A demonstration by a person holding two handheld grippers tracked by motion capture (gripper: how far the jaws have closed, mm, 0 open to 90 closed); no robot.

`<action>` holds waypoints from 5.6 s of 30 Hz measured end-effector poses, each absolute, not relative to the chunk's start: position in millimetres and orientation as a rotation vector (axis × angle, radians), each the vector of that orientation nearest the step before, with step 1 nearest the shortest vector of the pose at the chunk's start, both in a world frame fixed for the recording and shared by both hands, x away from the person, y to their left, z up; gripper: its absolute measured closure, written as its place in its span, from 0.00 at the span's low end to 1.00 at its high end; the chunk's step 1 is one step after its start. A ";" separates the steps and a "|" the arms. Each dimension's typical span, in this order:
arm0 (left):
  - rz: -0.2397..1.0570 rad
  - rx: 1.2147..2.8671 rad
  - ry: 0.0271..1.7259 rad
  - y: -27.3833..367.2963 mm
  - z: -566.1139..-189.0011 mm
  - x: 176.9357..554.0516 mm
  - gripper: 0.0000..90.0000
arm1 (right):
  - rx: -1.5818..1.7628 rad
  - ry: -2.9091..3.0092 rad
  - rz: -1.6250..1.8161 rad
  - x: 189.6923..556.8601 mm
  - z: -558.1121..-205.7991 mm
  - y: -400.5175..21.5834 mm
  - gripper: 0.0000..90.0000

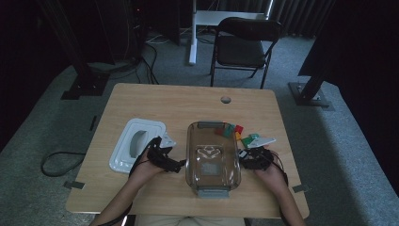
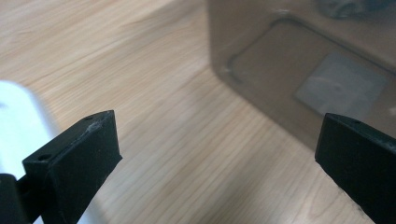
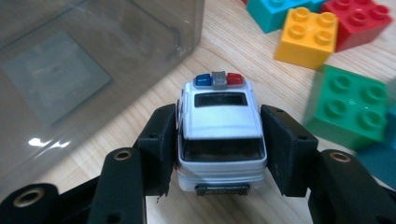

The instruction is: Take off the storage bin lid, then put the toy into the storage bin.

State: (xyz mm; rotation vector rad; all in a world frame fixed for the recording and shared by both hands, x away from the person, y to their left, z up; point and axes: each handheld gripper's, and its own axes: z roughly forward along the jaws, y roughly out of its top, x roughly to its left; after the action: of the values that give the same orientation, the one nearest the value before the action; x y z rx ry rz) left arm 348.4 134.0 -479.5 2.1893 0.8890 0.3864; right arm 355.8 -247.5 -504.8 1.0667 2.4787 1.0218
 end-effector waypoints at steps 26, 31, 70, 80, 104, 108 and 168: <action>0.655 1.931 1.438 307.0 -455.9 321.5 0.07 | 1.087 2.497 0.967 344.1 -504.5 -257.7 0.44; 0.692 1.918 1.586 336.5 -475.9 328.2 0.00 | 1.088 2.508 0.940 349.1 -504.8 -254.7 0.44; 0.641 1.923 1.593 326.6 -523.1 355.0 0.01 | 1.073 2.536 0.888 342.7 -507.6 -253.4 0.54; 0.631 1.937 1.569 319.2 -523.4 348.3 0.01 | 1.260 2.500 0.940 344.2 -508.1 -264.7 0.42; 0.633 1.929 1.577 314.7 -523.5 343.3 0.01 | 1.209 2.467 0.866 331.3 -498.5 -259.1 0.54; 0.631 1.936 1.570 314.7 -523.5 343.7 0.01 | 1.198 2.476 0.868 329.9 -490.4 -263.8 0.54; 0.613 1.982 1.472 305.6 -518.4 347.4 0.03 | 0.452 2.909 0.890 301.8 -390.0 -138.1 0.54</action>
State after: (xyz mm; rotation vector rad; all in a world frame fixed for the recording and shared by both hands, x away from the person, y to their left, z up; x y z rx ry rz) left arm 347.4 305.6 -518.4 1.9815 1.4718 0.6128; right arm 301.8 -138.1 -390.0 0.4521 2.9090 0.8902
